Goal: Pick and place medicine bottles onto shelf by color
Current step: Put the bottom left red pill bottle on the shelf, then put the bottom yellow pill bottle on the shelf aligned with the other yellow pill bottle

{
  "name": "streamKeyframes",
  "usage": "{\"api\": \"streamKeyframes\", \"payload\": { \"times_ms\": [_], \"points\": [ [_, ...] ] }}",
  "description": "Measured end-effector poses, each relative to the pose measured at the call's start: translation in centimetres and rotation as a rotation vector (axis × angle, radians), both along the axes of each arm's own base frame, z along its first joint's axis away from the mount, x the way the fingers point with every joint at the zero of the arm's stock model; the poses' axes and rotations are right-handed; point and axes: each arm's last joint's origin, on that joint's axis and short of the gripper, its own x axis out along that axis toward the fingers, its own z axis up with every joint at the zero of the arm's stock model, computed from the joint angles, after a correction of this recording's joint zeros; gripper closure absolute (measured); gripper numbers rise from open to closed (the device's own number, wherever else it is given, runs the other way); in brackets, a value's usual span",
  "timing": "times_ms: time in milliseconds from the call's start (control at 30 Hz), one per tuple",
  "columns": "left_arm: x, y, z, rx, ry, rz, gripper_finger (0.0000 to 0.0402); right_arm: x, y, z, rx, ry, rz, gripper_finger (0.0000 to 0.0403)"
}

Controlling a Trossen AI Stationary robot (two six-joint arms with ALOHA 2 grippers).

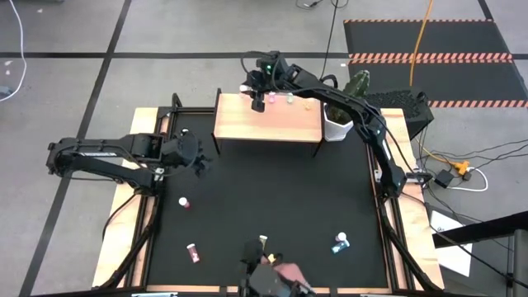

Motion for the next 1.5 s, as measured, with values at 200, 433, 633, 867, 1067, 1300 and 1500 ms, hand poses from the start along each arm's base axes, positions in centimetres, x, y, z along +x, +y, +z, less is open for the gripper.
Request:
{"api": "streamKeyframes", "payload": {
  "times_ms": [200,433,633,867,1067,1300,1500],
  "points": [
    [0.8,0.1,-0.4,-0.016,-0.005,0.026,0.0153,-0.6,-1.1,-0.9,0.033,0.022,-0.002,0.028],
    [1.7,0.2,-1.1,-0.015,0.037,0.024,0.0153,-0.9,-1.4,-1.0,0.062,0.024,0.004,0.028],
    [2.0,0.2,-1.3,-0.016,0.053,0.023,0.0153,-1.0,-1.4,-1.4,0.083,0.03,0.019,0.028],
    [1.9,0.2,-1.3,-0.018,0.05,0.027,0.0153,-1.0,-1.4,-1.4,0.087,0.03,0.017,0.0279],
    [1.9,0.2,-1.3,-0.018,0.051,0.027,0.0153,-0.9,-1.4,-1.4,0.091,0.026,0.013,0.0258],
    [1.9,0.2,-1.3,-0.023,0.048,0.033,0.0153,-0.8,-1.5,-1.2,0.093,0.002,0.004,0.0207],
    [1.9,0.2,-1.3,-0.03,0.043,0.044,0.0153,-0.7,-1.6,-1.0,0.096,-0.025,-0.006,0.018]
  ]
}}
